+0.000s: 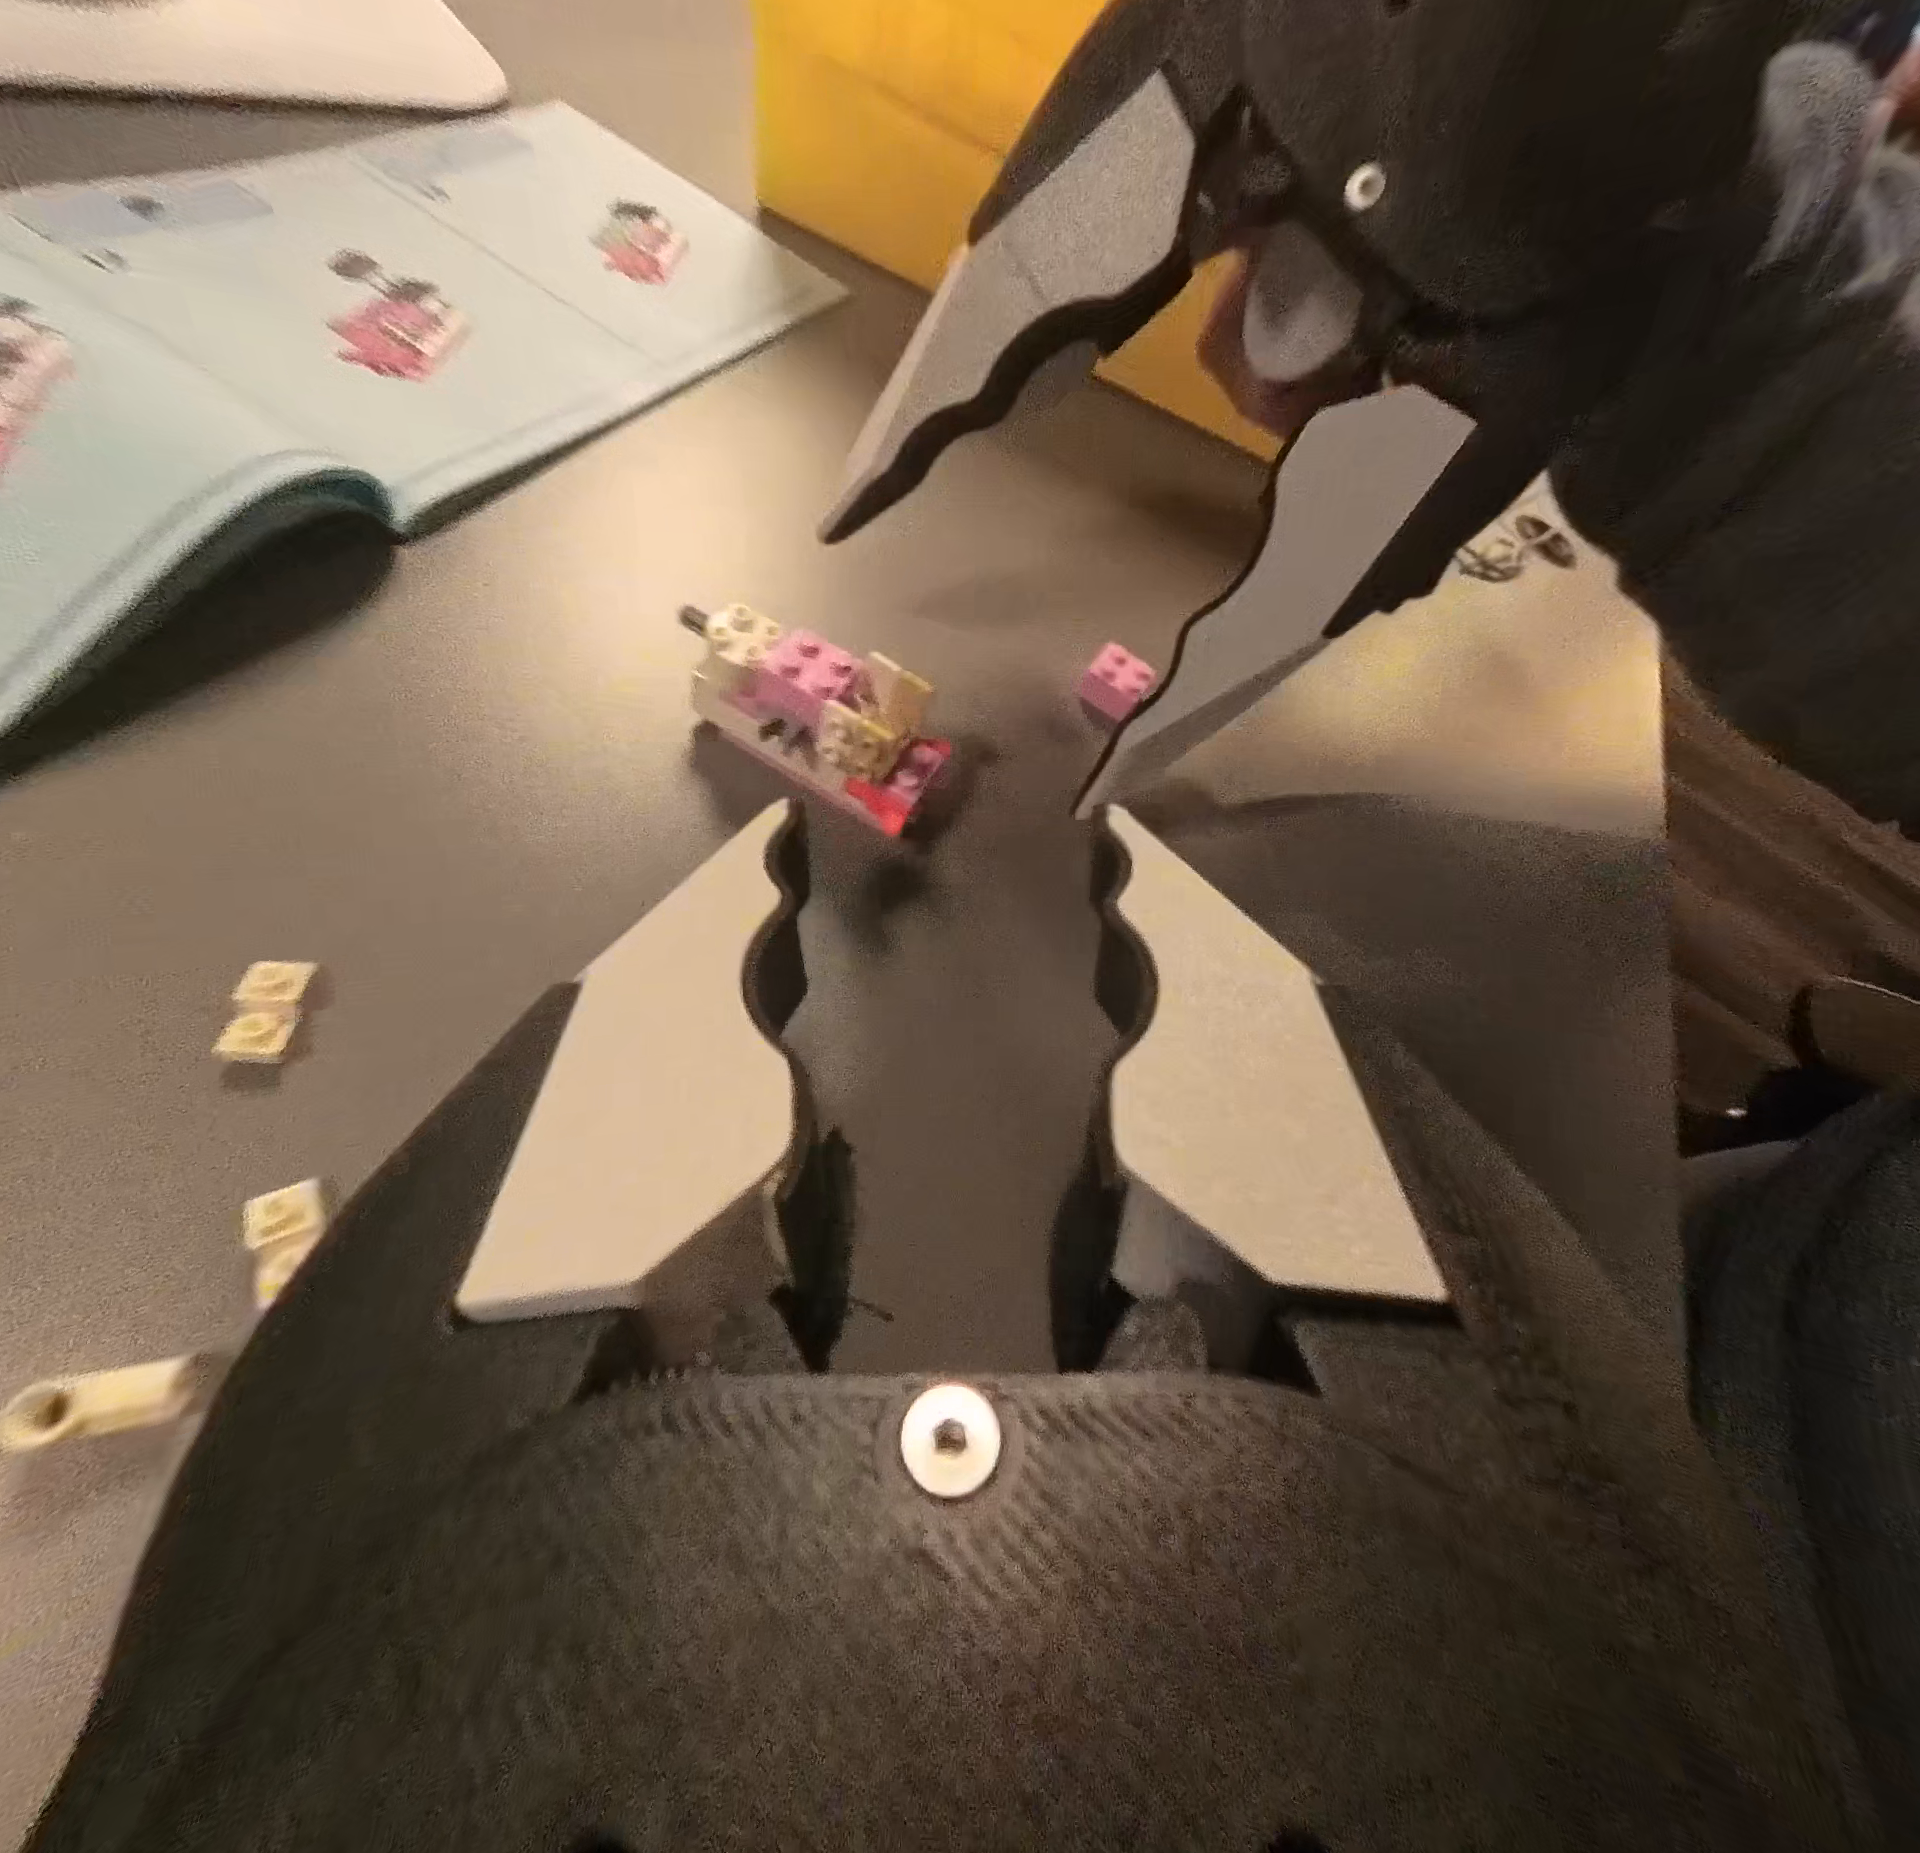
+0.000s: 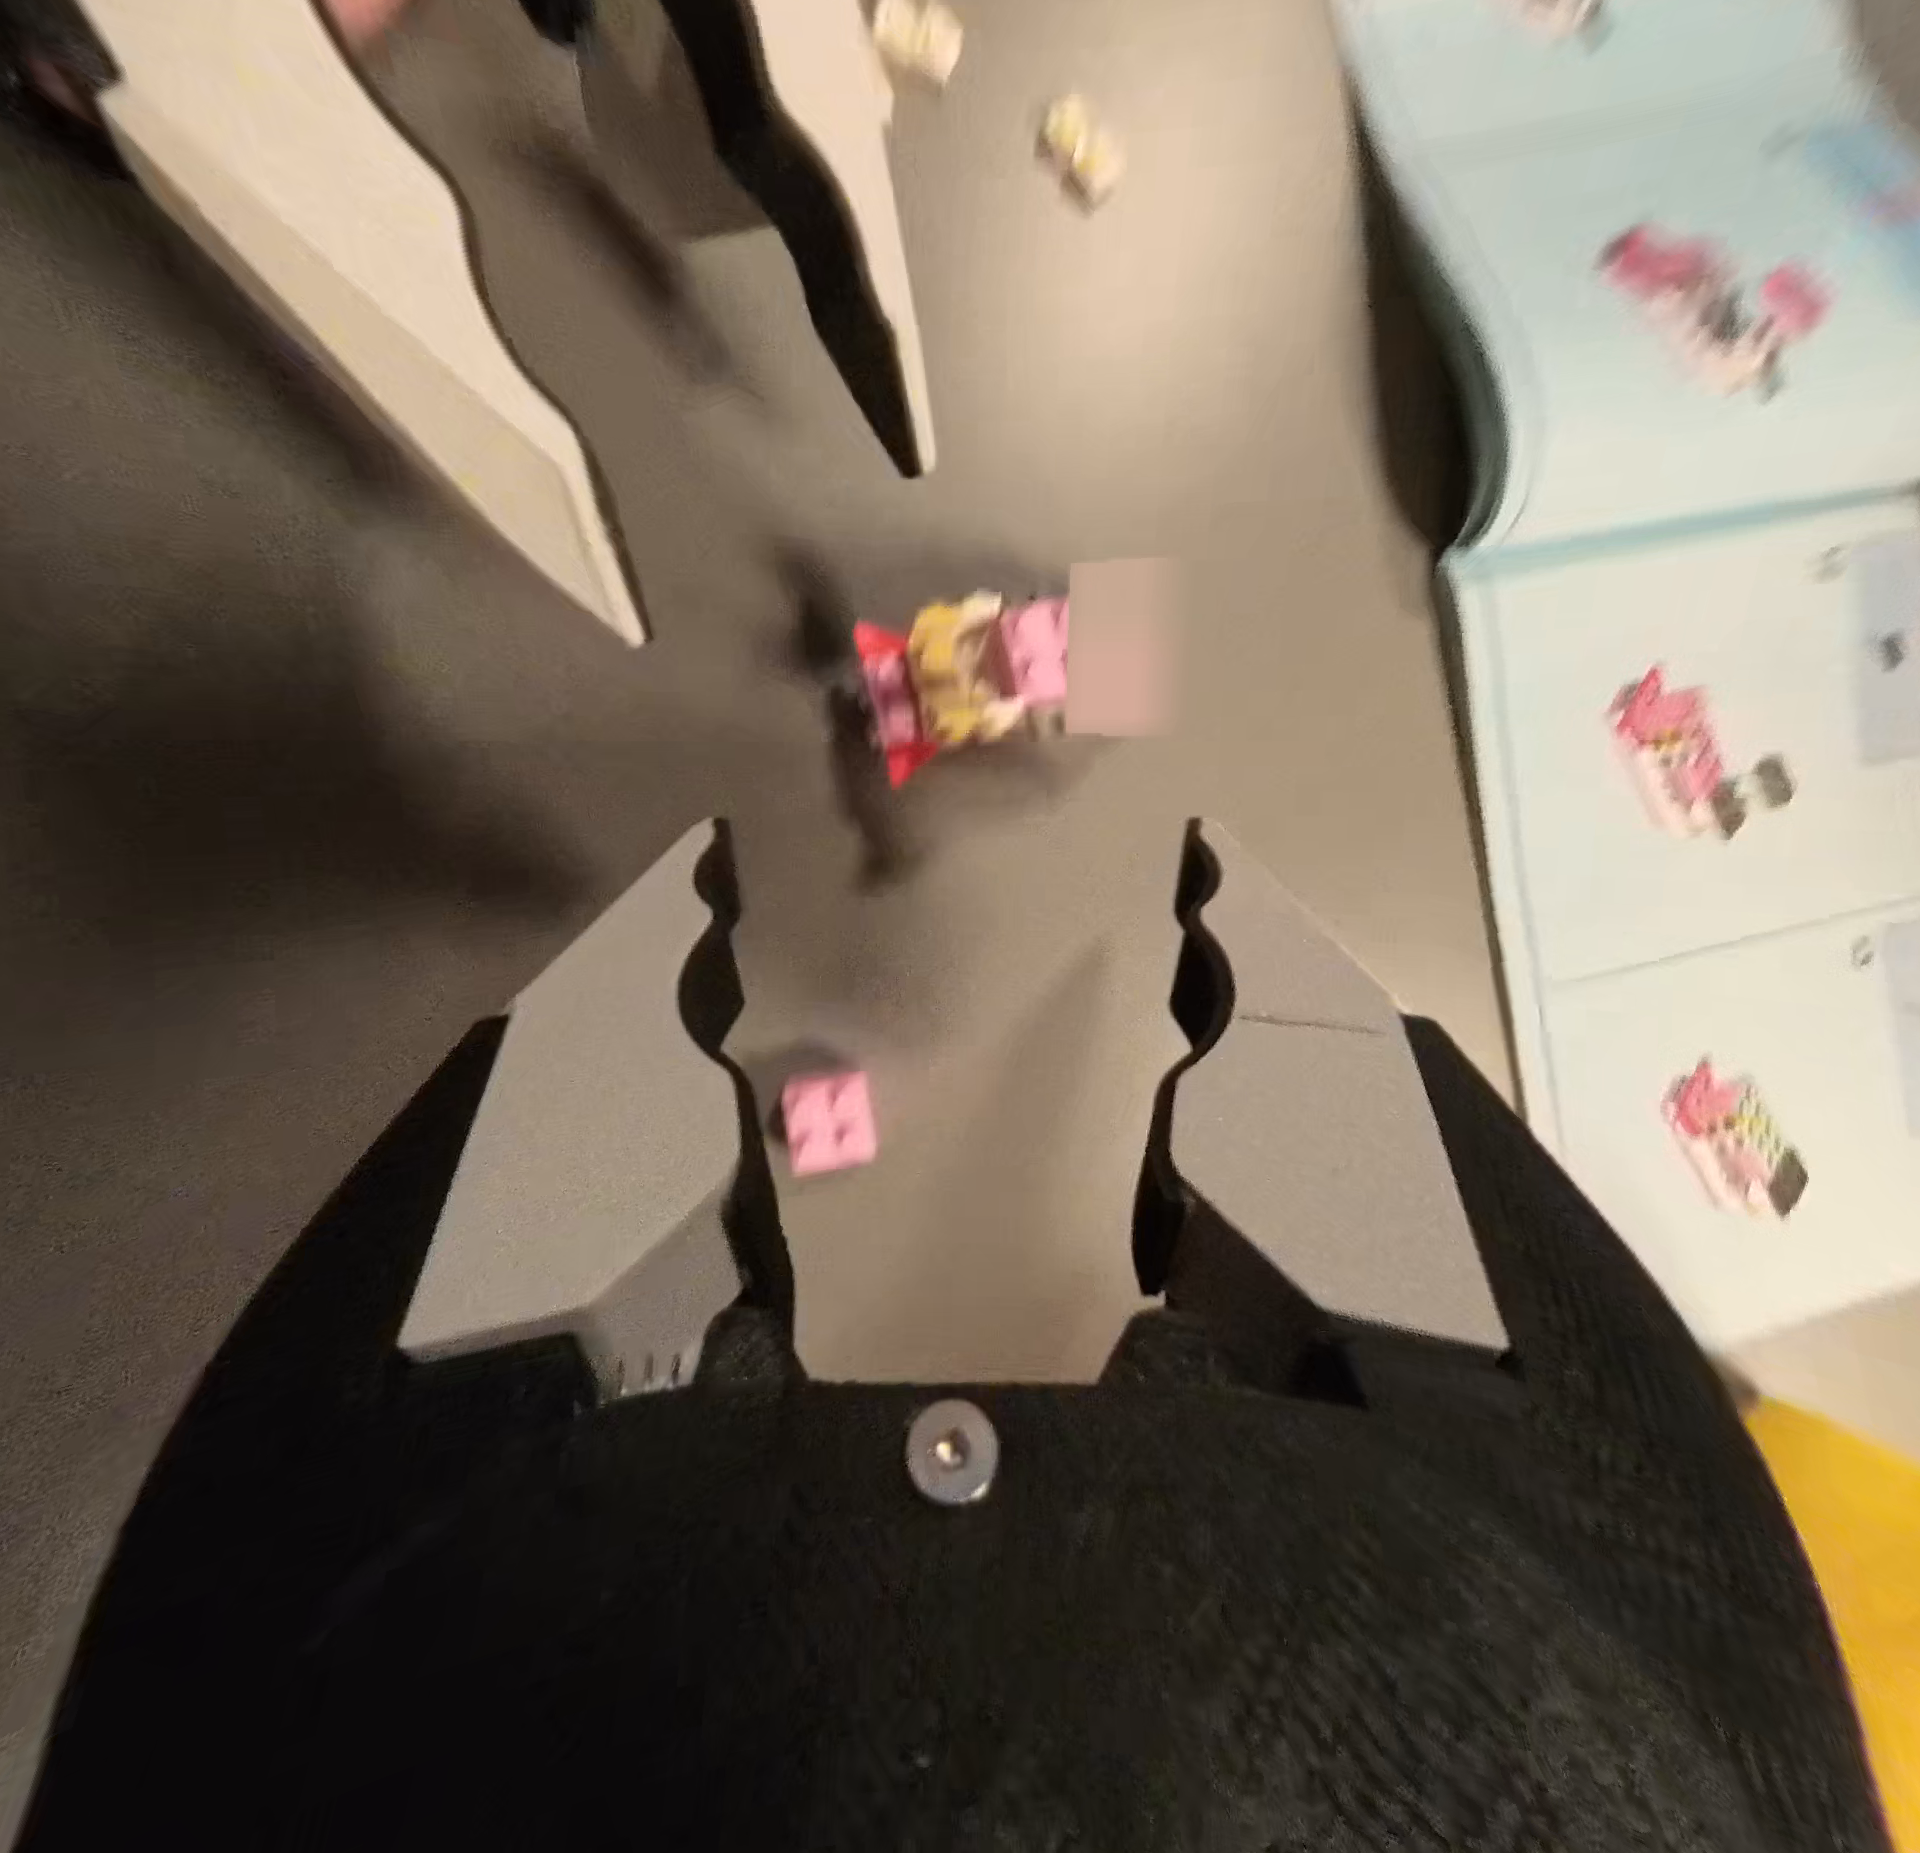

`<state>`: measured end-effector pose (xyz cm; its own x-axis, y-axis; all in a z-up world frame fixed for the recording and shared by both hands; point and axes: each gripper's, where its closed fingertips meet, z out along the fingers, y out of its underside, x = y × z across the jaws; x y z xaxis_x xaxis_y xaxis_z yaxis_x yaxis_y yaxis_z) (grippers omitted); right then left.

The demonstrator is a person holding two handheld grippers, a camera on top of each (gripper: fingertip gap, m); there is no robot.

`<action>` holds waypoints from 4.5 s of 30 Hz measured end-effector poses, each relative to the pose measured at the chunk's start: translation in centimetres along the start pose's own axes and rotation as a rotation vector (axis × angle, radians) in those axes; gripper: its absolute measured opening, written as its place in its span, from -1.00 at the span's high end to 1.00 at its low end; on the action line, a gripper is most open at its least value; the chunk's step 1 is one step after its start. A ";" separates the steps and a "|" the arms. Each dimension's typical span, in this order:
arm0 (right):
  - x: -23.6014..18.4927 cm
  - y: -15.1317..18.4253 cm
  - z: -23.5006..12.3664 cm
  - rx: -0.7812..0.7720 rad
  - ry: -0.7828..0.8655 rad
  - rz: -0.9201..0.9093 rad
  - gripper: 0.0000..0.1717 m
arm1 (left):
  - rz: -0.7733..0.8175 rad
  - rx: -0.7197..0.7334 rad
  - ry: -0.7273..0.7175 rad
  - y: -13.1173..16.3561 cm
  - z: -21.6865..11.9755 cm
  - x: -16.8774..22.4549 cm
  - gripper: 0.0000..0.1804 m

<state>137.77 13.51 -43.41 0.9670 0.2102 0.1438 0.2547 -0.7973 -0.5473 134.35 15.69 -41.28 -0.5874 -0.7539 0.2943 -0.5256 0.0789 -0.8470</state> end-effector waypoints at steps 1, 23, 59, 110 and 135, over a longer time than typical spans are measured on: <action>0.3 -0.7 0.4 0.059 0.005 -0.005 -0.04 | 0.017 0.042 -0.025 -0.4 -0.7 -0.6 0.43; 2.0 -1.5 2.7 0.173 0.319 0.607 0.56 | 0.230 0.277 -0.397 -3.4 -4.7 -5.4 0.51; -2.7 4.6 -4.0 0.273 0.145 0.446 0.57 | 1.542 0.010 -0.678 -1.7 0.9 -2.3 0.64; -2.7 -4.7 -4.6 0.268 0.145 0.535 0.83 | 1.483 0.030 -0.907 -4.1 -0.8 -3.1 0.64; -2.2 -5.5 -4.7 0.277 0.198 0.511 0.83 | 1.486 0.031 -0.893 -3.9 -0.5 -2.8 0.64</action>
<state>134.22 14.78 -36.78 0.9551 -0.2907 -0.0574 -0.2254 -0.5869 -0.7776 137.74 17.82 -38.57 -0.0204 -0.1555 -0.9876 0.1217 0.9801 -0.1569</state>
